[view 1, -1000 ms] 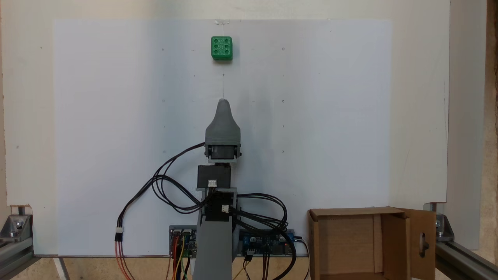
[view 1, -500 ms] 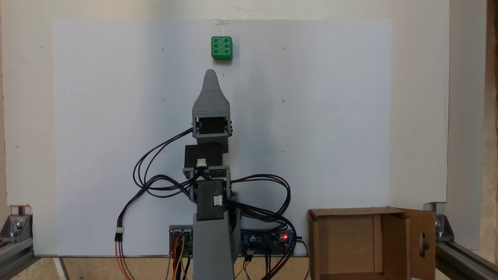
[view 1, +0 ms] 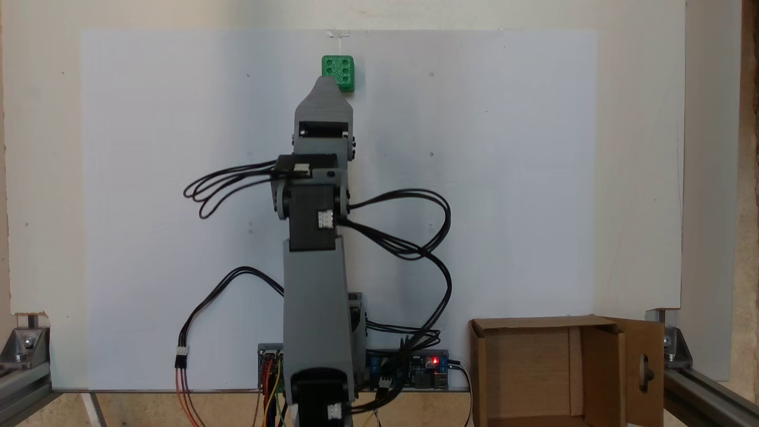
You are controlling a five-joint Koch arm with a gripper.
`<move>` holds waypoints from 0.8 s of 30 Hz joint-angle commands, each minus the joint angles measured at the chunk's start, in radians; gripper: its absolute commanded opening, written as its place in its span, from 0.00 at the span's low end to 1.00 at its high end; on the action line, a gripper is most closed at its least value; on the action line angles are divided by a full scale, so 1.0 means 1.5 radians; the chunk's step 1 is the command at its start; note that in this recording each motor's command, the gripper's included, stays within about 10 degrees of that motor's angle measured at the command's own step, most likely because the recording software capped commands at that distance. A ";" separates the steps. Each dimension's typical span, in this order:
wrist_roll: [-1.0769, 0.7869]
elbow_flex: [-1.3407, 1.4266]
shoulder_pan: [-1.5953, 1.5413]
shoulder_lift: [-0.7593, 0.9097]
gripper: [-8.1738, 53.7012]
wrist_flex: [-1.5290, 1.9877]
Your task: Grasp a green dice and put it in the bin.
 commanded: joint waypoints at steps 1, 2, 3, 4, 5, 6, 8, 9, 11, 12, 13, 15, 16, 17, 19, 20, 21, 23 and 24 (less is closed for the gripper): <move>-0.010 -0.096 0.008 -0.037 0.82 0.058; -0.010 -0.124 0.011 -0.055 0.82 0.077; -0.010 -0.153 0.013 -0.076 0.82 0.101; -0.009 -0.185 0.017 -0.094 0.82 0.127; -0.008 -0.213 0.020 -0.111 0.82 0.147; -0.006 -0.236 0.024 -0.127 0.82 0.160; -0.004 -0.279 0.025 -0.150 0.82 0.191; -0.003 -0.305 0.025 -0.161 0.82 0.215; 0.002 -0.353 0.024 -0.180 0.82 0.257; 0.003 -0.377 0.024 -0.193 0.82 0.275; 0.005 -0.396 0.024 -0.204 0.82 0.287; 0.008 -0.422 0.025 -0.227 0.82 0.297; 0.009 -0.436 0.026 -0.239 0.82 0.301; 0.009 -0.447 0.026 -0.253 0.82 0.305; 0.012 -0.468 0.026 -0.280 0.82 0.314; 0.012 -0.477 0.026 -0.290 0.83 0.317; 0.013 -0.491 0.026 -0.304 0.84 0.325; 0.014 -0.528 0.029 -0.331 0.84 0.349; 0.015 -0.548 0.031 -0.345 0.84 0.361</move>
